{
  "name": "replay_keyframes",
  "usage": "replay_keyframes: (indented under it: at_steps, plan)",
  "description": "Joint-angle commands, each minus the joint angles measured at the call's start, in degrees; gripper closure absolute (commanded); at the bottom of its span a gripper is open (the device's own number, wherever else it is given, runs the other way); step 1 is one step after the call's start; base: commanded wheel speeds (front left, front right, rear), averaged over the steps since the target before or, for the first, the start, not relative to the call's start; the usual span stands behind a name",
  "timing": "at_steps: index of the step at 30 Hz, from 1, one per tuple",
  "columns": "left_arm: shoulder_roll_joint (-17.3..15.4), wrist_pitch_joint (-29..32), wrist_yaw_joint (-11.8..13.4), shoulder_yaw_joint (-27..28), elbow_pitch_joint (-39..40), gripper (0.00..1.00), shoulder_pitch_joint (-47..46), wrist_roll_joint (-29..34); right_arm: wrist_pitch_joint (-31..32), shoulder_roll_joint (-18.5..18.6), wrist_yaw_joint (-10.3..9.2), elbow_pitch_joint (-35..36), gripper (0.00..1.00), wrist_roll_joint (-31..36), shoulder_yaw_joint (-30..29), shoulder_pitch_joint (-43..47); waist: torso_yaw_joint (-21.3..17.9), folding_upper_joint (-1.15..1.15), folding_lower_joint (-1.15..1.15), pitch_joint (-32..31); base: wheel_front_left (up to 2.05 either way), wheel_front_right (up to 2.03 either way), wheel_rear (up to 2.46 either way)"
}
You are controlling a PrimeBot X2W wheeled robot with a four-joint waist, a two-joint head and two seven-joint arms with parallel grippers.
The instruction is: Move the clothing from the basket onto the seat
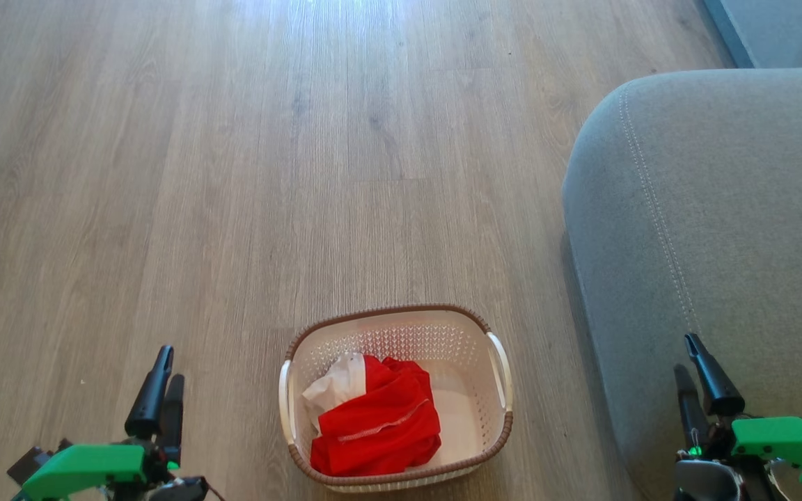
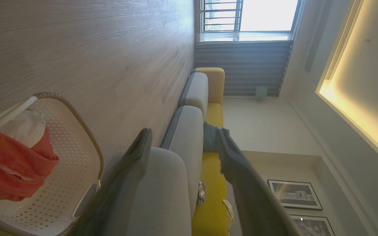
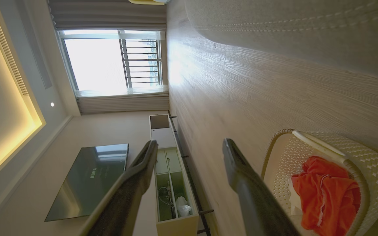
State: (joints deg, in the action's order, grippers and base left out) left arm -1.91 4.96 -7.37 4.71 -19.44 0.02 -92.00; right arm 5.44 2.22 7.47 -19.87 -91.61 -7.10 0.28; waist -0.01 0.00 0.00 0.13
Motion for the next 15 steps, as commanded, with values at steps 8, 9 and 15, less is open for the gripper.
replay_keyframes:
  at_steps: [8, 9, 15]
  plan:
    - [-0.3, -1.7, 0.0, 1.6, 2.9, 0.00, -2.5, 2.2, -2.1, 0.4, 0.01, 3.0, 0.00, 3.9, -0.7, -2.7, 0.3, 0.00, 0.00, -0.1, 0.00, 0.00, 0.00]
    - [-0.3, -1.9, 0.0, 1.7, 3.0, 0.00, -2.6, 2.5, -2.2, 0.4, 0.01, 3.2, 0.00, 4.4, -0.8, -2.8, 0.4, 0.00, 0.00, -0.1, 0.00, 0.00, 0.00]
    - [-0.4, -2.9, 0.0, 3.3, 3.9, 0.00, -3.0, 4.4, -3.2, 0.4, 0.01, 4.5, 0.00, 7.9, -1.0, -3.1, 0.7, 0.00, 0.00, -0.2, 0.00, 0.00, 0.00]
